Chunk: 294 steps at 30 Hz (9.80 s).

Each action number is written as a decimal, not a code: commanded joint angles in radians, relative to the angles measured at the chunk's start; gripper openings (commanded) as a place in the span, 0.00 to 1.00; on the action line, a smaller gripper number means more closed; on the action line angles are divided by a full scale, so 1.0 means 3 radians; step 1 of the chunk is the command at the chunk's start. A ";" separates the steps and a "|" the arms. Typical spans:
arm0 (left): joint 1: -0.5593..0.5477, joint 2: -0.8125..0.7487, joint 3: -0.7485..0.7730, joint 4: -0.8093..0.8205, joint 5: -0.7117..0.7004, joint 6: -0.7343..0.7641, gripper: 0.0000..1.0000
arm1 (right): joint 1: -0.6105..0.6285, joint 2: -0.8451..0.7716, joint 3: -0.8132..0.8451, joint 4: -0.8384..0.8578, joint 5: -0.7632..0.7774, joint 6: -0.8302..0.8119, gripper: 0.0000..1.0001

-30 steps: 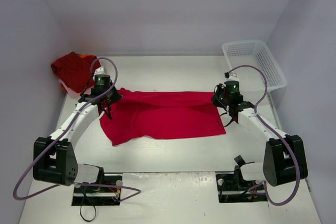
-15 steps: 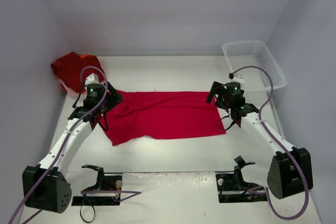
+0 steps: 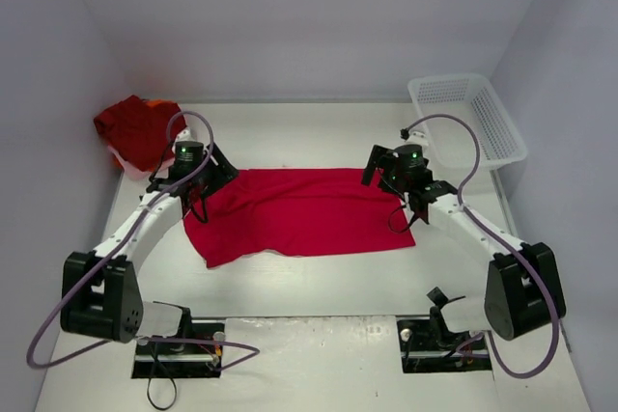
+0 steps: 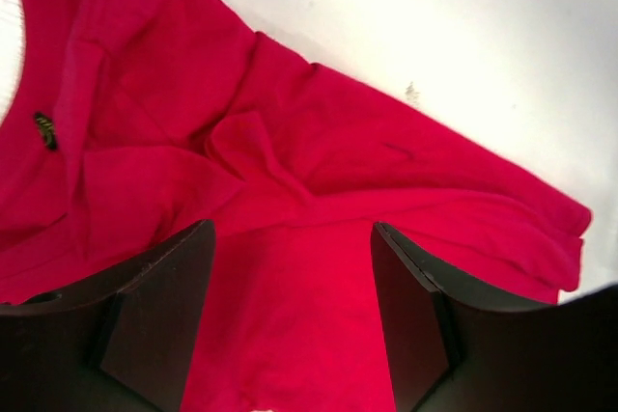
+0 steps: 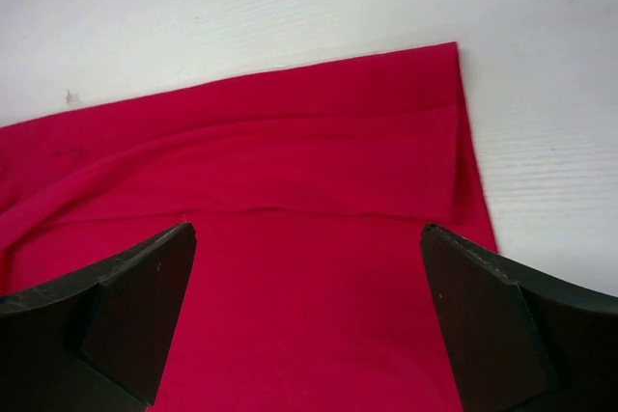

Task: Fold and stack the t-shirts
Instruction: Fold the tshirt

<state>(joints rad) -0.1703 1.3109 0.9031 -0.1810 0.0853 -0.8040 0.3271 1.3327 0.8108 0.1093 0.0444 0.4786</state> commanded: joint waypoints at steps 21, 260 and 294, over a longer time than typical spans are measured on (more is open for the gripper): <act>-0.0184 0.1117 0.0799 0.0690 0.0437 0.0113 0.60 | -0.0282 0.0921 0.0703 0.0306 0.0343 -0.0051 0.85; -0.0097 0.0360 0.0170 0.0312 0.0360 0.0241 0.60 | -0.0144 0.0876 0.0125 0.0224 0.0424 0.0194 0.14; -0.0066 0.0294 0.0119 0.0317 0.0386 0.0246 0.60 | -0.0221 0.0804 0.0324 -0.0027 0.0578 0.0077 0.06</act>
<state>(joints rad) -0.1951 1.4441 0.9344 -0.1226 0.1944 -0.7425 0.2680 1.5780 0.8677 0.0856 0.1791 0.5114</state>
